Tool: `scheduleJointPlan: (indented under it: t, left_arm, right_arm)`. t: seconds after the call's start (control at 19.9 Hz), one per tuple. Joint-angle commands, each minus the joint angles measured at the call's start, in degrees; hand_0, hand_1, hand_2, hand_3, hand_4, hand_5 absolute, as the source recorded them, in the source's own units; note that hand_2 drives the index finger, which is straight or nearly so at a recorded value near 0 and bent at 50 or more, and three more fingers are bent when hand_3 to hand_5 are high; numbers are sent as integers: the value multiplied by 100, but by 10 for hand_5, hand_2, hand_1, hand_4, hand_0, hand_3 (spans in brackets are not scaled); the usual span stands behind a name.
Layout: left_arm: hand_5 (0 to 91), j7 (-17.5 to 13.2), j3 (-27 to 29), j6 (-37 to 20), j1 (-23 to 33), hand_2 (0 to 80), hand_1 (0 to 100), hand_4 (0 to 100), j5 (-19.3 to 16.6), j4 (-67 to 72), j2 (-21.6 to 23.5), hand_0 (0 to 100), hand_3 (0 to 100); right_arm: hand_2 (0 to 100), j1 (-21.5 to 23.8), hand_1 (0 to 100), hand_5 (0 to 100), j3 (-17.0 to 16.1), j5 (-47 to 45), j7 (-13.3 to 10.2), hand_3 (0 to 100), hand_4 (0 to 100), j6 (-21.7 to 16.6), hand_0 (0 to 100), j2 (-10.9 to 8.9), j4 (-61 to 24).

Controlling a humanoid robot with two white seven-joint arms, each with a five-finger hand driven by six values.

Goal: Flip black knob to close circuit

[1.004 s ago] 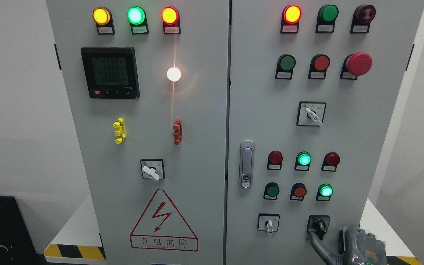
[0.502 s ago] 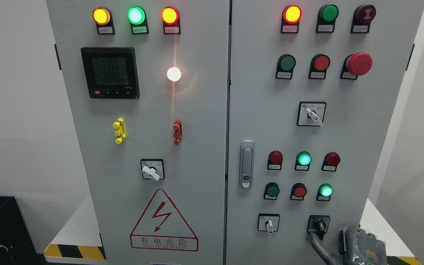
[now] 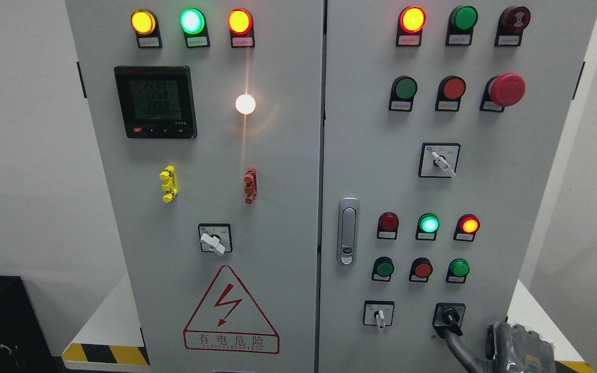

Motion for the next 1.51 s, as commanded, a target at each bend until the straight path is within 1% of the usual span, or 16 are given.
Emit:
scheduleJointPlan:
  t: [0.0,0.25,0.35,1.0,1.15,1.3,1.46]
  left_arm:
    - [0,-4,0,3,132,0,556,0,4,-176,0,120,0]
    - [0,-4,0,3,132,0,556,0,4,-167,0,120,0]
    - [0,-4,0,3,132,0,556,0,4,-175,0,120,0]
    - [0,-4,0,3,132,0,556,0,4,-167,0,120,0]
    - [0,-4,0,3,132,0,556,0,-5,-176,0,120,0]
    - [0,-4,0,3,132,0,556,0,4,-167,0,120,0]
    - [0,-4,0,3,132,0,556,0,4,-176,0,120,0]
  right_arm:
    - [865,3,9,941,-168,-28,-21,1000,904,-33,0,-19,-70]
    - [864,3,8,940,-194,-212,-39,1000,904,-69,0,-10,-132]
    - [865,-6,8,940,-194,-230,-91,1000,903,-69,0,-19,-132]
    - [862,-6,7,937,-159,-247,-100,1000,897,-121,0,-10,-220]
    - [863,3,9,936,-133,-247,-100,1000,898,-130,0,-10,-229]
    - [862,29,9,936,-89,-449,-100,1000,898,-130,0,-19,-237]
    - [861,46,10,935,69,-458,-100,1000,896,-121,0,-19,-281]
